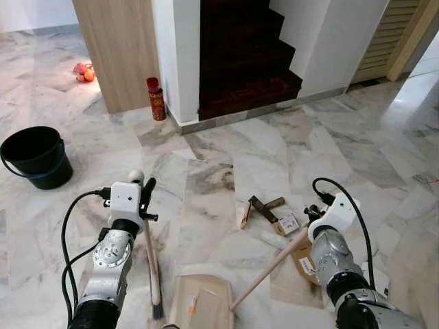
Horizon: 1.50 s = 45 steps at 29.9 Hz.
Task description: Sweep floor
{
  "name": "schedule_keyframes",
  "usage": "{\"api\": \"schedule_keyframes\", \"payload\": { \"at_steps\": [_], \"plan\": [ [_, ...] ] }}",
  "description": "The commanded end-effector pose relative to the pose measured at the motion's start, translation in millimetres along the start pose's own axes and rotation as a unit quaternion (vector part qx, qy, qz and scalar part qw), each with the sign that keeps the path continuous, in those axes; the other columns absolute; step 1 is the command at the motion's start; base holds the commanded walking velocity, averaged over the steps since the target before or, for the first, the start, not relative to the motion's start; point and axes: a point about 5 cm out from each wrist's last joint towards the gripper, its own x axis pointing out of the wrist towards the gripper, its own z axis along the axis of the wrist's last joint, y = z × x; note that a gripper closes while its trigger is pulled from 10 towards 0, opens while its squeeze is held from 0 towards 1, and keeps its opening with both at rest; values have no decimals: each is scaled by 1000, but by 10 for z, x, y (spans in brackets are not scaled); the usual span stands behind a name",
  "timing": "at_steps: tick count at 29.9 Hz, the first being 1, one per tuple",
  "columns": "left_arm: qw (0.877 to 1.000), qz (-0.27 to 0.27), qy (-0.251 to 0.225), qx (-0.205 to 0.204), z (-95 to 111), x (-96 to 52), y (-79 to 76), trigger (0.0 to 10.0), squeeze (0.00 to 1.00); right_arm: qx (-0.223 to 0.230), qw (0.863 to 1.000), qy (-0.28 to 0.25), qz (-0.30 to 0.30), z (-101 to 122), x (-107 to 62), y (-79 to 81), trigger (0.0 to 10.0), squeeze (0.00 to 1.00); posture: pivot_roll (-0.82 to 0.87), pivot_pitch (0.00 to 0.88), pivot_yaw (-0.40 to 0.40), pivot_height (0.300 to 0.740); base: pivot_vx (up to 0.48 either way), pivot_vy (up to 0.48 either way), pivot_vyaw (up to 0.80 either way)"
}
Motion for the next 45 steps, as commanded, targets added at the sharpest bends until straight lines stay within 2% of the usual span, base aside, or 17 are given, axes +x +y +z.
{"api": "schedule_keyframes", "payload": {
  "at_steps": [1, 3, 7, 17, 25, 45],
  "plan": [
    [1000, -3, -27, -7, 91, 46, -31, 10000, 0, -3, 998, -62, 12, 186, 13, 13, 10000, 0, -1, 53, -45, 740, 0, 0, 0],
    [1000, -4, -28, -6, 93, 46, -53, 10000, 0, -26, 994, -99, 27, 286, 8, 58, 10000, 0, 7, 48, -48, 740, 0, 0, 0],
    [999, -6, -32, -6, 97, 31, -70, 10000, 0, -46, 990, -126, 47, 335, -7, 129, 10000, 0, 16, 44, -50, 740, 0, 0, 0],
    [999, -19, -33, -3, 83, 8, -104, 10000, 0, -31, 993, -106, 42, 154, -38, 129, 10000, 0, 31, 46, -45, 740, 0, 0, 0],
    [999, -20, -31, -5, 79, 12, -97, 10000, 0, -28, 993, -110, 38, 134, -46, 103, 10000, 0, 29, 55, -39, 740, 0, 0, 0],
    [999, -18, -30, -8, 80, 11, -94, 10000, 0, -27, 993, -107, 42, 104, -53, 125, 10000, 0, 32, 57, -39, 740, 0, 331, 0]
  ]
}}
